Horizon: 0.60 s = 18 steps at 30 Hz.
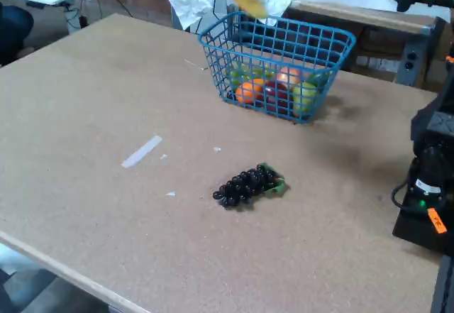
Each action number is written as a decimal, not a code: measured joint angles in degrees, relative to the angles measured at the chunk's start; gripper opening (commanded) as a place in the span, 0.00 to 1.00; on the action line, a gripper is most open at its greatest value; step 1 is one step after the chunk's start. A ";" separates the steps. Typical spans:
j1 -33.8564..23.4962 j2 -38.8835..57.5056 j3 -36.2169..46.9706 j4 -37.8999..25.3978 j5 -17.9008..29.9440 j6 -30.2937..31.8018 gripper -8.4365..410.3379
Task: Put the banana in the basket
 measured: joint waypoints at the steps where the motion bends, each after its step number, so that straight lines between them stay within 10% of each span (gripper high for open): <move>1: -0.09 -0.85 0.00 -2.08 1.62 0.52 0.02; 10: -3.72 -4.55 -1.25 -15.56 9.25 6.40 0.02; 18: -12.07 -4.98 -10.05 -6.64 5.42 3.93 0.02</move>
